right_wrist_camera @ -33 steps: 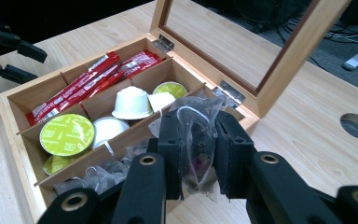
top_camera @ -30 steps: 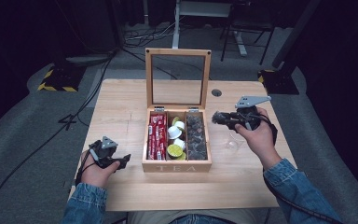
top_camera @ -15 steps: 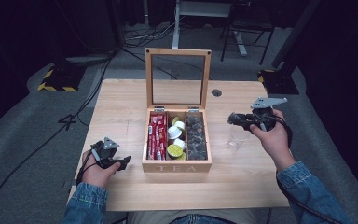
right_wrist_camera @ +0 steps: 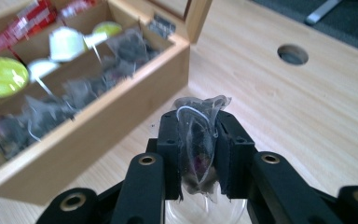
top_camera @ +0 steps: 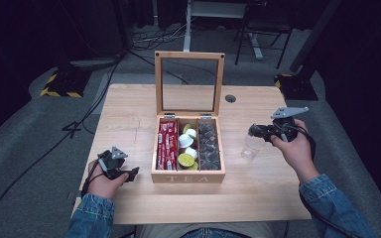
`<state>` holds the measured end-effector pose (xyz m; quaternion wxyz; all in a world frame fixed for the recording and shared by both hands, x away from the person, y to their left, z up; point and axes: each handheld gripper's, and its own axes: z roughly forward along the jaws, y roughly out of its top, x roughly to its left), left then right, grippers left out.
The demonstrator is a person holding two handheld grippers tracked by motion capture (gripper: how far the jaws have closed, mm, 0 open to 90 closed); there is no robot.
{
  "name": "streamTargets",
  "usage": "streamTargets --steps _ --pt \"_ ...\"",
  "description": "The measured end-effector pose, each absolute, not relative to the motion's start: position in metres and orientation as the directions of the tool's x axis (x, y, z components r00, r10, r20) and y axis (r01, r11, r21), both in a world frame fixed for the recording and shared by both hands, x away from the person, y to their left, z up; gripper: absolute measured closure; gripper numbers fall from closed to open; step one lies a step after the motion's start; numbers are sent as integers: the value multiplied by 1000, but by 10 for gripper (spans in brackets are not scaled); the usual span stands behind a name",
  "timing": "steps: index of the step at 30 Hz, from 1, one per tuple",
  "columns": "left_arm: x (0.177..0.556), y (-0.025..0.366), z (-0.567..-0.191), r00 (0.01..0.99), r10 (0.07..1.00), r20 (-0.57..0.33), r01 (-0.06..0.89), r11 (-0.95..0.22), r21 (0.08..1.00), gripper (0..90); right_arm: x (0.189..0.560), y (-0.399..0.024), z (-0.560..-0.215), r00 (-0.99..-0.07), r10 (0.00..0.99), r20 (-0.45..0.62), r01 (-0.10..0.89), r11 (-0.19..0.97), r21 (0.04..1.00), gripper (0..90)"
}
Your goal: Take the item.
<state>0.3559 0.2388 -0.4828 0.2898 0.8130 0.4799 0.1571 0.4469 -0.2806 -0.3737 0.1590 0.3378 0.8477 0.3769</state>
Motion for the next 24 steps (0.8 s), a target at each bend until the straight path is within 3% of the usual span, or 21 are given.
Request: streamTargets --steps 20,24 --pt "357 238 -486 491 871 -19 696 -379 609 300 445 -279 -396 -718 695 -19 514 549 658 734" --pt "357 239 -488 489 872 -19 701 -381 603 299 445 -279 -398 -711 703 -20 523 548 653 643"
